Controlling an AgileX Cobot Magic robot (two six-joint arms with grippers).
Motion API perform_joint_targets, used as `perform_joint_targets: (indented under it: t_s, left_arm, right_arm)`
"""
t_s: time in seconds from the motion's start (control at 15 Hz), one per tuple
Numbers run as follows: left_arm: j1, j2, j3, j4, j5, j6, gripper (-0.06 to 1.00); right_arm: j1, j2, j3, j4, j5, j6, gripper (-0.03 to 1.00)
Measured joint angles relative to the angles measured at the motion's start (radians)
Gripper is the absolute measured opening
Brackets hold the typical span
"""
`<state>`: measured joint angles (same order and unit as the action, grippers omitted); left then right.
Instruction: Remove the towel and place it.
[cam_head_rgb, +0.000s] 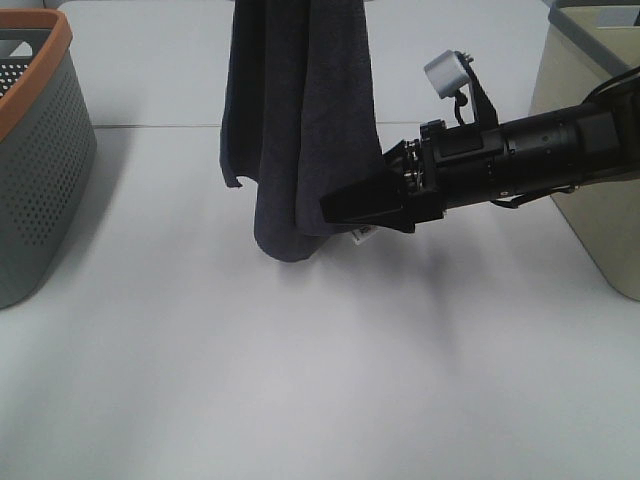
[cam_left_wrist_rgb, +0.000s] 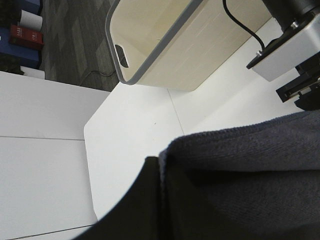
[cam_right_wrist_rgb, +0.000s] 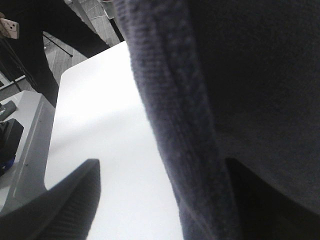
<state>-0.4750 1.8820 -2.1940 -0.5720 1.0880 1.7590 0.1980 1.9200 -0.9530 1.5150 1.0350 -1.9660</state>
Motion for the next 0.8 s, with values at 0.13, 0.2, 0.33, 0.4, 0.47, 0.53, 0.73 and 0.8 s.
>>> perform_joint_targets:
  t_s: [0.13,0.2,0.33,0.4,0.47,0.53,0.73,0.8]
  left_arm:
    - [0.0,0.0,0.0,0.0,0.0,0.0,0.0]
    - [0.0,0.0,0.0,0.0,0.0,0.0,0.0]
    - [0.0,0.0,0.0,0.0,0.0,0.0,0.0]
    - [0.0,0.0,0.0,0.0,0.0,0.0,0.0]
    - [0.0,0.0,0.0,0.0,0.0,-0.004,0.0]
    - [0.0,0.0,0.0,0.0,0.0,-0.028,0.0]
    - [0.011,0.0,0.0,0.004,0.001,-0.156,0.0]
    - [0.022,0.0,0.0,0.006,0.002,-0.212,0.0]
  right_arm:
    - [0.0,0.0,0.0,0.043,-0.009,0.002,0.67]
    - [0.0,0.0,0.0,0.053,-0.052,0.002,0.58]
    - [0.0,0.0,0.0,0.053,-0.072,0.002,0.38]
    - [0.0,0.0,0.0,0.052,-0.078,0.002,0.26]
    - [0.0,0.0,0.0,0.051,-0.08,0.002,0.18]
    - [0.0,0.0,0.0,0.04,-0.08,0.002,0.06]
    - [0.0,-0.01,0.0,-0.033,-0.082,0.067,0.02]
    - [0.0,-0.034,0.0,-0.054,-0.106,0.12,0.02]
